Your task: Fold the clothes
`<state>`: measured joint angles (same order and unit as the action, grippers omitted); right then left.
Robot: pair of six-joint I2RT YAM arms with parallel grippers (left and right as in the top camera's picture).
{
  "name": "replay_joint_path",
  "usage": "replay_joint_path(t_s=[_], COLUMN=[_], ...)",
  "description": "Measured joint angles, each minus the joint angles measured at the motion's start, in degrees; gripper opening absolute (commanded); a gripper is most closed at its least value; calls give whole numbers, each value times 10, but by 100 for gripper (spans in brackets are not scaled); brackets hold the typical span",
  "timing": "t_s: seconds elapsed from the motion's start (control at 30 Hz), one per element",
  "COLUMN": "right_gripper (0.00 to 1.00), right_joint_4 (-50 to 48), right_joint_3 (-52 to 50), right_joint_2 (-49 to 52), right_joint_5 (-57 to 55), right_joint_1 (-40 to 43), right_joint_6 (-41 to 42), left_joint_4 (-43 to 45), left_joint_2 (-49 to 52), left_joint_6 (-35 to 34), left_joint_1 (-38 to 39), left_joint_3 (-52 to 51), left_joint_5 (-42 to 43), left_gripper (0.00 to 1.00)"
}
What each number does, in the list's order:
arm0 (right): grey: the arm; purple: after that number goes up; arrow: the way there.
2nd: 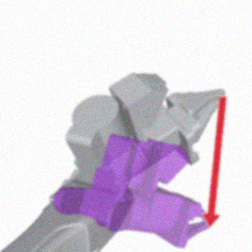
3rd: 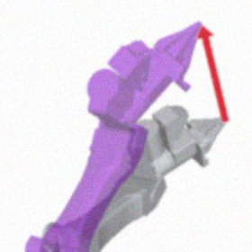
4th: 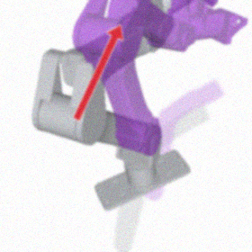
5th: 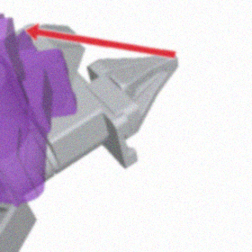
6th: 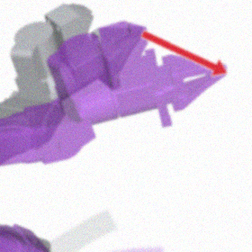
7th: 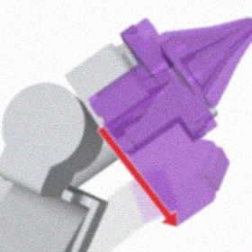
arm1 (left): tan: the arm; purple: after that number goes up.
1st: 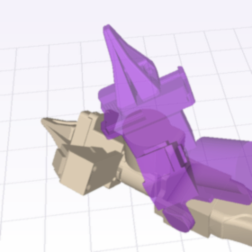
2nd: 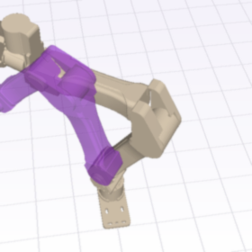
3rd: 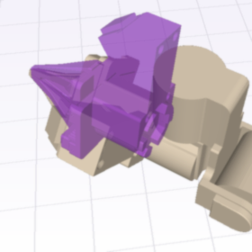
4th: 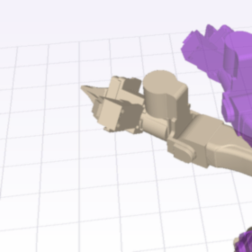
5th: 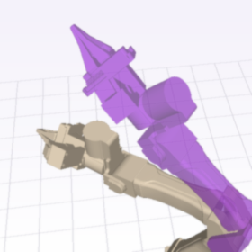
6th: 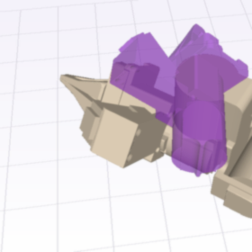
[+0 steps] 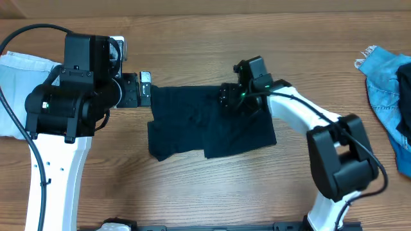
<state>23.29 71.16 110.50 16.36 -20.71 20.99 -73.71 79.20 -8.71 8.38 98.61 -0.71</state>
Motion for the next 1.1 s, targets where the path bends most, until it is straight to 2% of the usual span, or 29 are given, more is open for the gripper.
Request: replay_joint_path(t_s=[0.27,0.5,0.7,0.9,0.93,1.0,1.07,1.1], right_gripper=[86,91,91,75,68,43,30,29], right_joint_4=[40,192,244,235,232,223,217,216], right_joint_3=[11,13,12,-32,-46,-73,-90,-91], right_joint_2=[-41,-41,-41,-41,-40,-40,-40,-41], right_joint_5=[28,29,43,61,62,62,66,66], right_joint_1=[61,168,222,221,221,221,221,221], right_joint_6=[-47,-86,-136,-157,-161,-158,-162,-159], left_joint_4=[0,0,0,0,0,0,0,0], left_joint_2=[0,0,0,0,0,0,0,0], left_joint_6=[0,0,0,0,0,0,0,0], left_joint_1=[0,0,0,0,0,0,0,0], left_joint_3=[0,0,0,0,0,0,0,0], left_joint_5=[0,0,0,0,0,0,0,0], left_gripper=[100,100,100,100,100,100,100,100])
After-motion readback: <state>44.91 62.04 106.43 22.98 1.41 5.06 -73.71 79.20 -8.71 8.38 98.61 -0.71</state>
